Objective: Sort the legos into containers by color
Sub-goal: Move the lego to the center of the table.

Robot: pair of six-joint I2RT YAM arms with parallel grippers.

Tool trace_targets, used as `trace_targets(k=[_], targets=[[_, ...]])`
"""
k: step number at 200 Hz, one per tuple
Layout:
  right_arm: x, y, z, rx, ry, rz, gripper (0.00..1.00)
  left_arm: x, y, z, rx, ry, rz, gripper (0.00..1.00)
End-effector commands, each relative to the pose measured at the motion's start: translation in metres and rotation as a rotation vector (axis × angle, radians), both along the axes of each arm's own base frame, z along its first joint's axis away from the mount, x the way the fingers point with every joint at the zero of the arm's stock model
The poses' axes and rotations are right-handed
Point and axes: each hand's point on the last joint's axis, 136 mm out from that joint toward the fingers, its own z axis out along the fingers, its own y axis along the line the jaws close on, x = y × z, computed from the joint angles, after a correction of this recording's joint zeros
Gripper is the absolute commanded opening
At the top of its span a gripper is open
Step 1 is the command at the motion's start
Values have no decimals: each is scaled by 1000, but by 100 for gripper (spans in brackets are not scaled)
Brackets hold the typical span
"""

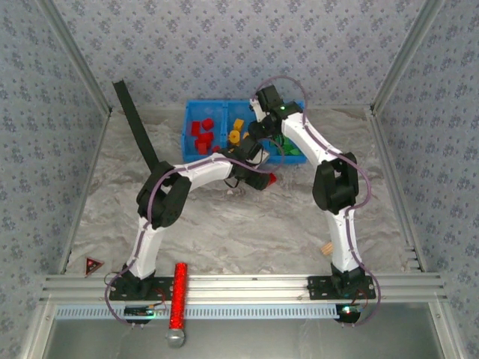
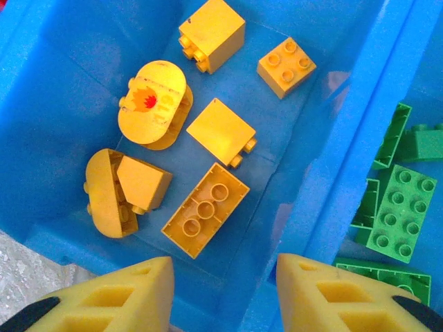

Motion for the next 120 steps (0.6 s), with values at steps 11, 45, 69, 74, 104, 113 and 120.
trace_targets(k=[11,45,69,74,104,113,120], targets=[[-9,-17,25,-3,-28,-31,45,-23,-6,-15,21,76,-67,76],[-17,-33,26,-14,-21,-57,45,-46,-5,-24,49,137,-107,68],[-24,-46,28,-19,-18,-81,45,-62,-3,-28,62,179,-116,66],[-26,-48,29,-19,-18,-83,45,-67,-2,-28,63,191,-117,66],[-34,-62,29,-25,-14,-108,45,-90,0,-22,62,240,-129,65],[-35,-64,30,-23,-13,-112,45,-98,2,-19,65,248,-133,65],[-36,-66,30,-25,-14,-117,45,-102,3,-15,63,254,-133,65]])
